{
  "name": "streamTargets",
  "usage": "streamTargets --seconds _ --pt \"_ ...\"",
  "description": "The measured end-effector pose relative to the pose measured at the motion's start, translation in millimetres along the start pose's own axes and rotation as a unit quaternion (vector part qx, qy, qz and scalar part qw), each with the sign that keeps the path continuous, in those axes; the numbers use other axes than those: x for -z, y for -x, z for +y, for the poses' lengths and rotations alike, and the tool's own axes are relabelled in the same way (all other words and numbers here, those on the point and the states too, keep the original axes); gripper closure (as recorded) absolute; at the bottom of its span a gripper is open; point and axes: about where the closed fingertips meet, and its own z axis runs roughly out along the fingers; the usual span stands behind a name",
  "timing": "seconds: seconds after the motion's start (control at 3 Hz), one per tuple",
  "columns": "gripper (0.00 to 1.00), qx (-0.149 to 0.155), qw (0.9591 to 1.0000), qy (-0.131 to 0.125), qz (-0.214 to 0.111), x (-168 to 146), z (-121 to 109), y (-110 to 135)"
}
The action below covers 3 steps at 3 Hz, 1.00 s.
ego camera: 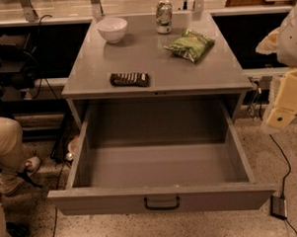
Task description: Place rxbar chocolate into top drawer
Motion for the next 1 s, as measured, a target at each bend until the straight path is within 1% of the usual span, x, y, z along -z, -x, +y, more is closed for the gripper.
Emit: streamTargets --seconds 0.33,0.67,1.0 --pt "0.0 -0.001 1.0 0.0 -0.002 -1.3 -1.0 1.2" --pt "0.0 -0.01 0.9992 0.008 -0.039 -27.1 -22.1 32.2" --pt "0.0 -0.016 0.994 0.022 -0.106 -71.4 -62.6 83.7"
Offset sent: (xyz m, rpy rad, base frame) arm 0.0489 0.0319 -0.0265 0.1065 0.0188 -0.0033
